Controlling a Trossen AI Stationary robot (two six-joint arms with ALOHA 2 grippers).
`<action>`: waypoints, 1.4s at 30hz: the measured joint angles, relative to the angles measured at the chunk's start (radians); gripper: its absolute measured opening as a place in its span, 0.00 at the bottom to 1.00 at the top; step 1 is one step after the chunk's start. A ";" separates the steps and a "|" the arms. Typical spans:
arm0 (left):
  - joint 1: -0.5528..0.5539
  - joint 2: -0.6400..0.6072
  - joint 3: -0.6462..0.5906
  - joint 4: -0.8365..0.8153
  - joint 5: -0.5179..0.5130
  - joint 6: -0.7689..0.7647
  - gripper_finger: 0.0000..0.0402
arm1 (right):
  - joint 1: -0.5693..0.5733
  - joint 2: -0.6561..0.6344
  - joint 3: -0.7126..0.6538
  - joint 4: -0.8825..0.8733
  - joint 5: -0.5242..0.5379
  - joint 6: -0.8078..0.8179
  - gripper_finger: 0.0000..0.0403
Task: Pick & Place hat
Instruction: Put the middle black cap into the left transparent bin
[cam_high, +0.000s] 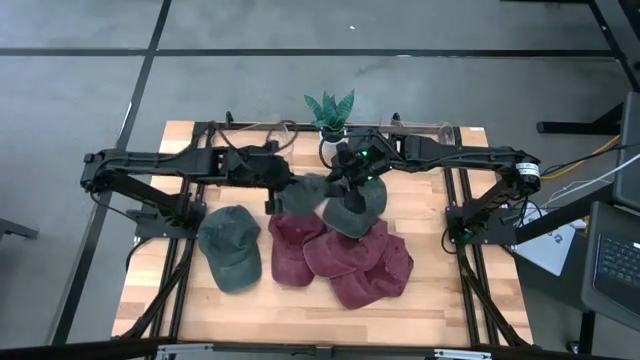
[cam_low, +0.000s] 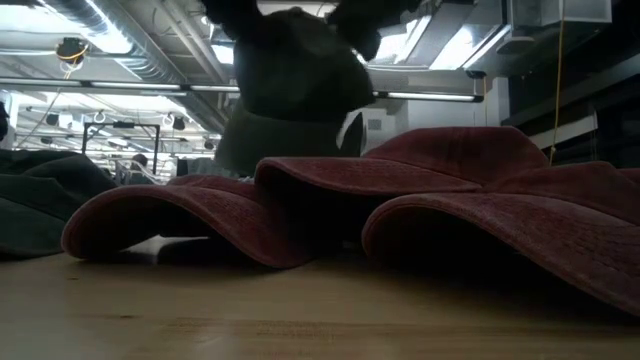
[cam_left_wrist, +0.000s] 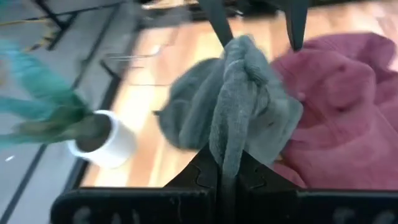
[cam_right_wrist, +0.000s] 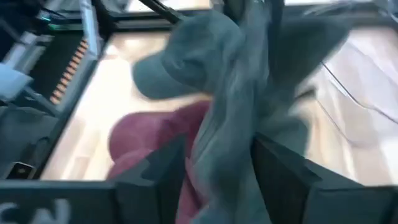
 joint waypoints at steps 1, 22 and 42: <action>0.000 -0.018 0.000 -0.020 -0.021 -0.010 0.01 | 0.000 -0.004 0.000 -0.025 0.029 0.009 0.49; 0.215 -0.276 -0.005 -0.126 -0.465 0.005 0.01 | -0.002 -0.026 0.001 -0.321 0.384 0.047 0.55; 0.645 -0.326 -0.372 0.191 -0.143 0.063 0.01 | -0.002 -0.026 0.000 -0.351 0.384 0.039 0.55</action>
